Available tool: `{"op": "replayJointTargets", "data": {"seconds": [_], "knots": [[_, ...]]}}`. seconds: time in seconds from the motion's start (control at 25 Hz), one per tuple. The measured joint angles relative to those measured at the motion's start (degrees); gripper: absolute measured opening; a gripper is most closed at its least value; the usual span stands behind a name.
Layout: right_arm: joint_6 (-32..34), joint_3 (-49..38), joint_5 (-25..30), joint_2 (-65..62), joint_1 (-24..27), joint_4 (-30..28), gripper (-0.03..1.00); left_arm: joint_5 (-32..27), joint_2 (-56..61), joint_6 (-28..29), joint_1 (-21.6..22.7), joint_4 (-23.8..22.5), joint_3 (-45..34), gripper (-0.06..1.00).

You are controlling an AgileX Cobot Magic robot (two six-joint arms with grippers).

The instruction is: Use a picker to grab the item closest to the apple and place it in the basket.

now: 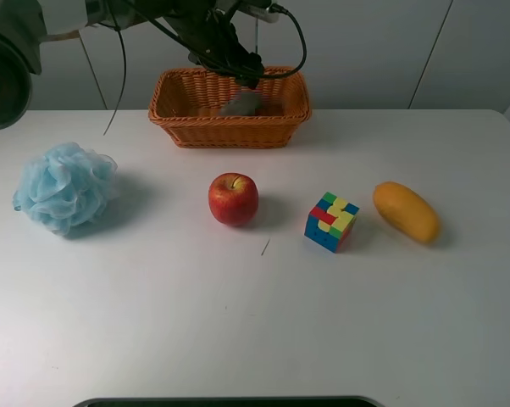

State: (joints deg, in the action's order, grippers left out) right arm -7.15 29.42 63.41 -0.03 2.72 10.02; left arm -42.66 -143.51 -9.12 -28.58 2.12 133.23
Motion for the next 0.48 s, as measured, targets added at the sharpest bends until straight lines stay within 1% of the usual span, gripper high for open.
{"op": "replayJointTargets", "data": {"seconds": [0.12,0.2,0.32,0.48], "knots": [[0.00,0.00,0.00,0.00,0.00,0.00,0.70,-0.97,0.12,0.00,0.00,1.72,0.00,0.73],[0.00,0.00,0.00,0.00,0.00,0.00,0.70,-3.89,1.10,0.00,0.00,2.10,0.00,0.73],[0.00,0.00,0.00,0.00,0.00,0.00,0.70,-10.86,4.50,0.00,0.00,2.29,0.00,0.73],[0.12,0.00,0.00,0.00,0.00,0.00,0.70,-22.53,10.68,0.00,0.12,1.91,0.00,0.73]]}}
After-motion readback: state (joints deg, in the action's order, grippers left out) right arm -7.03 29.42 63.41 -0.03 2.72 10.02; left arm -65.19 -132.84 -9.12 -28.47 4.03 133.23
